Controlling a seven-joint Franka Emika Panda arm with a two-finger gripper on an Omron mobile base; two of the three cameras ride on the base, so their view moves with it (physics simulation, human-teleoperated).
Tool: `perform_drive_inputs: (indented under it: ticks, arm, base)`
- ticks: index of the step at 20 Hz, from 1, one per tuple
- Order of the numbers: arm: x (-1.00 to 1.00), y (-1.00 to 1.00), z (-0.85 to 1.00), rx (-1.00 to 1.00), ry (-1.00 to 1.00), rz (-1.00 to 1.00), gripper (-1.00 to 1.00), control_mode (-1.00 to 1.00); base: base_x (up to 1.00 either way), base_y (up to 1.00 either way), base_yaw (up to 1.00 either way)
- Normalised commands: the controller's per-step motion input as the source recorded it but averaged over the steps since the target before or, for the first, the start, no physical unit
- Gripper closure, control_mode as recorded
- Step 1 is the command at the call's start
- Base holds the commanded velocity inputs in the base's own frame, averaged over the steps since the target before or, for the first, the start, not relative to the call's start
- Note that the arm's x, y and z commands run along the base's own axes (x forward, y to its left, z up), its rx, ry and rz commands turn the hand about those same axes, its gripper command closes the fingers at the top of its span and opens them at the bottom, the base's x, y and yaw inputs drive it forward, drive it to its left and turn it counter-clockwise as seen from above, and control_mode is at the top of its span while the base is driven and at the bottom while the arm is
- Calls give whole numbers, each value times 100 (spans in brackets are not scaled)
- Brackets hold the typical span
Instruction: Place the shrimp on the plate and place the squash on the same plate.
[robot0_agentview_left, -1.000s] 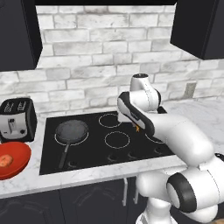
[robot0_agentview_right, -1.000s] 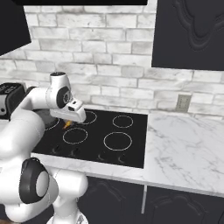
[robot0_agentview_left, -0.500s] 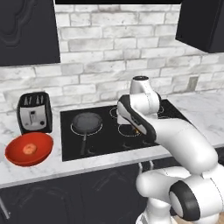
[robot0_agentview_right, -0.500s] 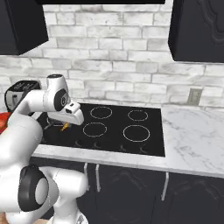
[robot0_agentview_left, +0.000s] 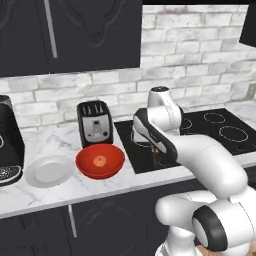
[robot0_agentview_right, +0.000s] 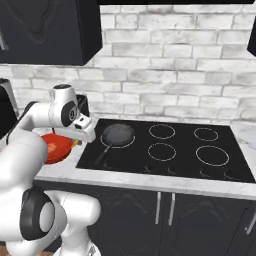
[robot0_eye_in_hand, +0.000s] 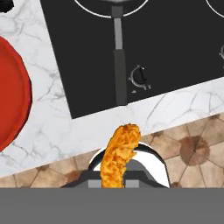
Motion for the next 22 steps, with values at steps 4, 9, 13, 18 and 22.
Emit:
perform_drive_inputs:
  ticks: [4, 9, 13, 18, 22]
  arm:
    - [0, 0, 0, 0, 0, 0, 100, 100]
    - [0, 0, 0, 0, 0, 0, 100, 100]
    - [0, 0, 0, 0, 0, 0, 100, 100]
    - [0, 0, 0, 0, 0, 0, 100, 100]
    - [0, 1, 0, 0, 0, 0, 100, -100]
  base:
    - [0, 78, -4]
    - [0, 74, 0]
    - [0, 74, 0]
    - [0, 73, 0]
    - [0, 30, 0]
